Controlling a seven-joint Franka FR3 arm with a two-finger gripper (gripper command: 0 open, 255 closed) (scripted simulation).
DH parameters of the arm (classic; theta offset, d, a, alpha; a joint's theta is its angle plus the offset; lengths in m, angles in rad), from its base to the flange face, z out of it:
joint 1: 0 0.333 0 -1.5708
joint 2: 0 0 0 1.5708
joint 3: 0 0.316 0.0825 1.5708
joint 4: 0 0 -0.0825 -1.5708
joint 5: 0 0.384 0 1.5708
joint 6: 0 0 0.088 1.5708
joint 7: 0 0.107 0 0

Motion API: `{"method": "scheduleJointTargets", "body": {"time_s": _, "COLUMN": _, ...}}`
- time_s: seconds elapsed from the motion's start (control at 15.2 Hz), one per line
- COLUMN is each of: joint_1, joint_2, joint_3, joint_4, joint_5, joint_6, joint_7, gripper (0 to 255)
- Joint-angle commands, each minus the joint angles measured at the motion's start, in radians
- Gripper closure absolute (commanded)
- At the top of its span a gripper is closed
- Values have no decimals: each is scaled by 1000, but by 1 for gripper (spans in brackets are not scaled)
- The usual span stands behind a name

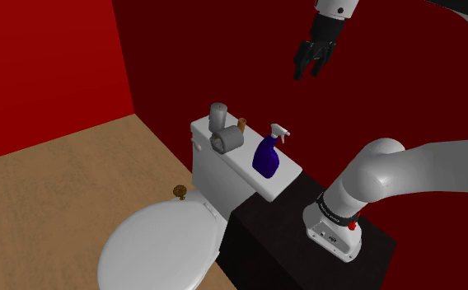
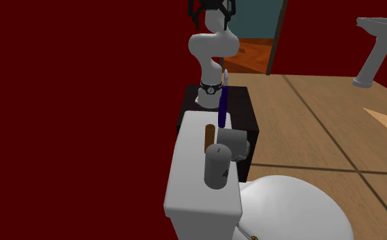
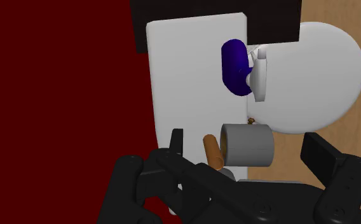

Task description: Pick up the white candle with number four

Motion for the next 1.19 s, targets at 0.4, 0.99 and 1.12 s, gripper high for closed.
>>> {"method": "scheduleJointTargets", "body": {"time_s": 0.4, "joint_1": -14, "joint_2": 69, "joint_3": 71, "joint_4": -120, "joint_5": 37, "joint_6": 240, "joint_7": 134, "gripper": 0}}
{"method": "scheduleJointTargets", "body": {"time_s": 0.99, "joint_1": -42, "joint_2": 293, "joint_3": 176, "joint_4": -186, "joint_5": 51, "joint_6": 604, "joint_7": 339, "gripper": 0}}
{"method": "scheduleJointTargets", "body": {"time_s": 1.12, "joint_1": -53, "joint_2": 359, "joint_3": 198, "joint_4": -181, "joint_5": 42, "joint_6": 680, "joint_7": 388, "gripper": 0}}
